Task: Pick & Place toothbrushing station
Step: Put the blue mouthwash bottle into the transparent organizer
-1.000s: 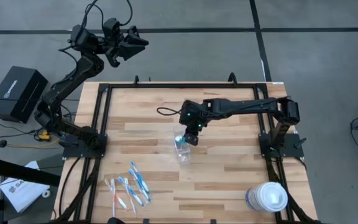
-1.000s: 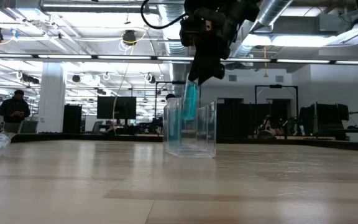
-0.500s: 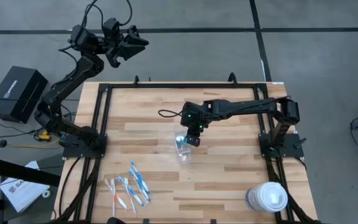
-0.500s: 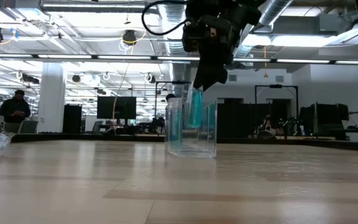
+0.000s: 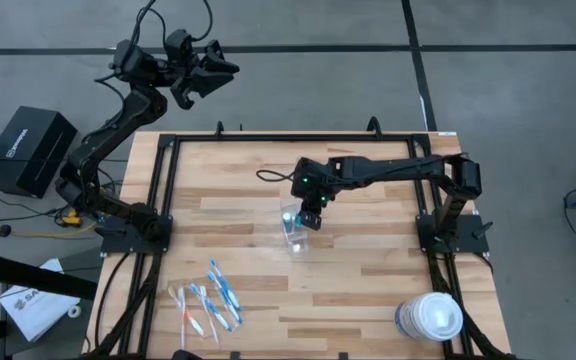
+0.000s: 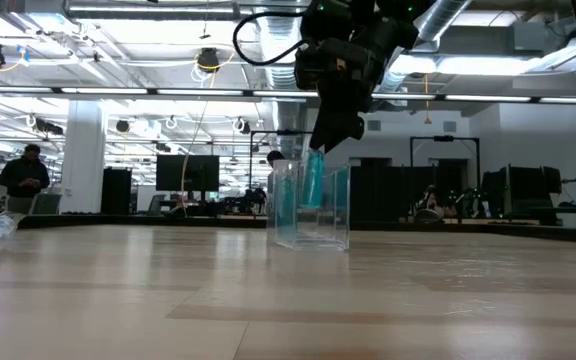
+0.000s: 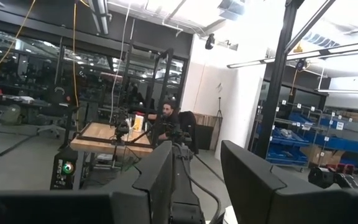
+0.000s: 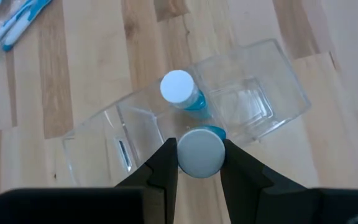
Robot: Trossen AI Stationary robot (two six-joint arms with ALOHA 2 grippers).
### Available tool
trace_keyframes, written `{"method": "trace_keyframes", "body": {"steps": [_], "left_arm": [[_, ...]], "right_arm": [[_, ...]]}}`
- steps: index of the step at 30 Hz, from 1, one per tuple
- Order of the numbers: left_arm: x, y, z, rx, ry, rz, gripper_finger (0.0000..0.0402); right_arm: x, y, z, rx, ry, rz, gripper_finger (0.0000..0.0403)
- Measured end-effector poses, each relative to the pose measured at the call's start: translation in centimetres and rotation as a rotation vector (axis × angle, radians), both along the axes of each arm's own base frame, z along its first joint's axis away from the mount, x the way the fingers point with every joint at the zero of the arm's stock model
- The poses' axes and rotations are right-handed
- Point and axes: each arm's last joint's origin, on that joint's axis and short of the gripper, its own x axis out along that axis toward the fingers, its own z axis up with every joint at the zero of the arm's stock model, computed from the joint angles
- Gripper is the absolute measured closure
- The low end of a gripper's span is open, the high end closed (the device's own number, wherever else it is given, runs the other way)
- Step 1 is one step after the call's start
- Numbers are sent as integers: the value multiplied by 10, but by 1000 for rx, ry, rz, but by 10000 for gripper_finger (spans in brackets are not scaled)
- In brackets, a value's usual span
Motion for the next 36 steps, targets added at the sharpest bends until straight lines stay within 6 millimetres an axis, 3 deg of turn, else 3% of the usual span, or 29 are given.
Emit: {"method": "trace_keyframes", "body": {"steps": [8, 18, 36], "left_arm": [[0, 0, 0, 1, 0, -3, 270], [0, 0, 0, 2, 1, -4, 270], [0, 0, 0, 27, -5, 3, 270]], "right_arm": [[0, -4, 0, -1, -4, -10, 319], [-7, -3, -18, 15, 33, -27, 320], [-7, -6, -21, -20, 22, -8, 320]]}}
